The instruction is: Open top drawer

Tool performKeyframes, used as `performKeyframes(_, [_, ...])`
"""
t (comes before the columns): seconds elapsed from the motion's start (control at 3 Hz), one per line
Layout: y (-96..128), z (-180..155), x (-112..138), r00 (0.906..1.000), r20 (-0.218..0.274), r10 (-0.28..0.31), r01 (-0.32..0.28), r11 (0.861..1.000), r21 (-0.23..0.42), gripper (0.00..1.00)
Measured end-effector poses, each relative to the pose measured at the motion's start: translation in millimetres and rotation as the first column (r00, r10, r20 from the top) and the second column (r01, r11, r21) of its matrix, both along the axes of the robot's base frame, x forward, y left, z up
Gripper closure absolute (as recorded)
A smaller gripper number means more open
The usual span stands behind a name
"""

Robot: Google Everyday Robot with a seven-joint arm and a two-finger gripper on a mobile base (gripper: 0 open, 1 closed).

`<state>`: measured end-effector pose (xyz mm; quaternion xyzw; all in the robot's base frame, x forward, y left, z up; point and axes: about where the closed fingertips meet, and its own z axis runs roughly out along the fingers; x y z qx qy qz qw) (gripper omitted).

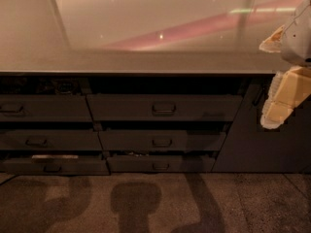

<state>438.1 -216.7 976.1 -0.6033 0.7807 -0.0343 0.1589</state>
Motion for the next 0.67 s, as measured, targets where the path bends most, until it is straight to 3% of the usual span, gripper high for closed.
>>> performKeyframes(0.67, [6.3,-0.5,7.7,0.9999,-0.014,-0.002,0.003,1.0,0.017,0.0])
